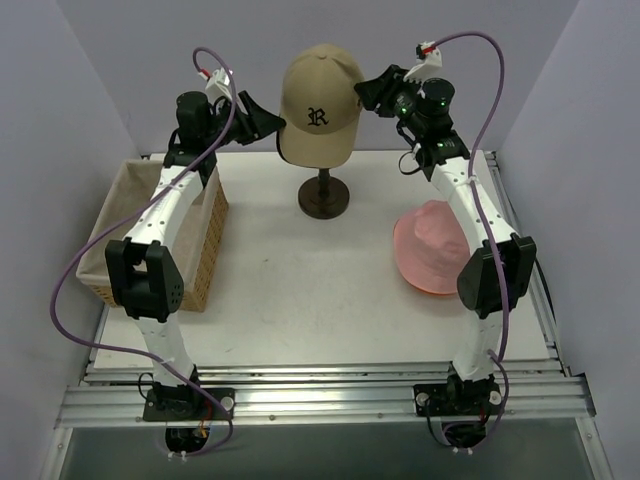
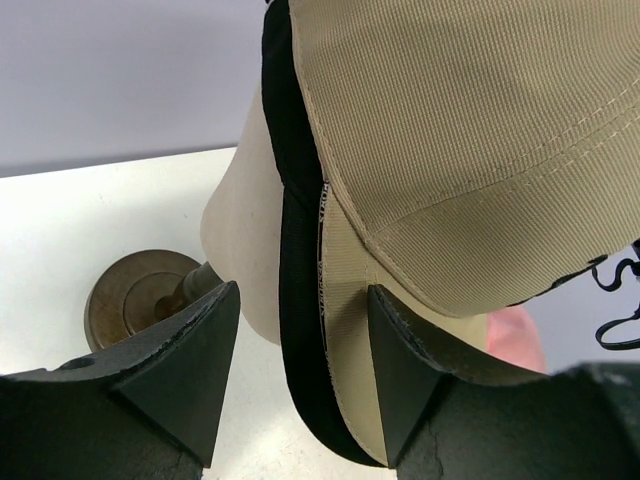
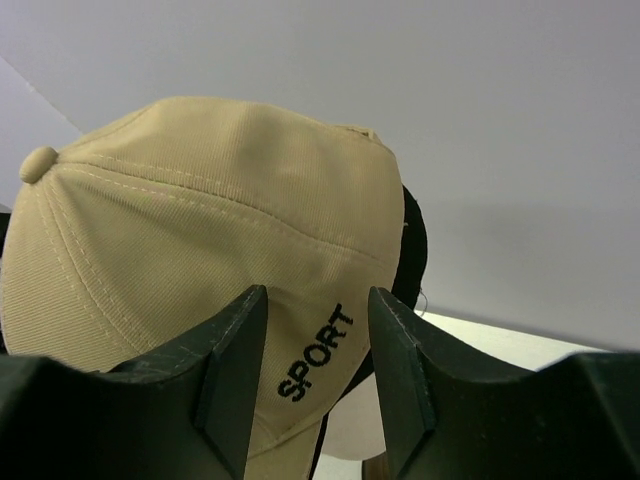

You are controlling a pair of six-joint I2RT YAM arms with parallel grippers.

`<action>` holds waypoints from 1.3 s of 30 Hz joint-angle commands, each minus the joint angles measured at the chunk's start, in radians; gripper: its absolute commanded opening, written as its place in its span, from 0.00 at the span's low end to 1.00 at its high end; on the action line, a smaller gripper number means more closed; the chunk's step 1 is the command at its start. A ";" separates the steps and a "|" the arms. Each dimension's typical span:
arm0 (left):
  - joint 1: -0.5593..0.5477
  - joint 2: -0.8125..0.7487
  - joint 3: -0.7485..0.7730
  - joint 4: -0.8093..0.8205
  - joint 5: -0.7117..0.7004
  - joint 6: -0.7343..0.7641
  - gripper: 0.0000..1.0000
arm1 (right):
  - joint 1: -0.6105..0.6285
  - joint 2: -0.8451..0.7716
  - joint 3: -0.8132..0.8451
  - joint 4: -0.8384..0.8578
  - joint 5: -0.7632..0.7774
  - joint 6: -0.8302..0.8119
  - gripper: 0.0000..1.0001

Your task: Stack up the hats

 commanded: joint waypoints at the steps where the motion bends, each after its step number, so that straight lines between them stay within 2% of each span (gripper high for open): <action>1: -0.005 0.016 0.059 -0.006 -0.008 0.020 0.62 | 0.011 0.026 0.022 -0.041 -0.004 -0.005 0.40; 9: -0.001 -0.020 0.059 -0.072 -0.032 0.041 0.63 | 0.016 -0.058 -0.041 -0.042 -0.009 -0.002 0.42; 13: 0.007 -0.077 0.054 -0.089 -0.078 0.047 0.64 | 0.026 -0.164 -0.179 0.007 0.023 0.001 0.42; 19: 0.016 -0.214 0.039 -0.207 -0.253 0.090 0.68 | 0.026 -0.281 -0.342 -0.041 0.144 -0.018 0.40; 23: 0.016 -0.304 -0.019 -0.213 -0.321 0.095 0.69 | 0.045 -0.322 -0.417 -0.021 0.172 -0.021 0.39; 28: 0.012 -0.376 -0.046 -0.253 -0.328 0.089 0.70 | 0.115 -0.310 -0.416 -0.053 0.259 -0.056 0.38; 39: 0.008 -0.538 -0.268 -0.250 -0.345 0.084 0.70 | 0.191 -0.229 -0.377 -0.081 0.353 -0.097 0.36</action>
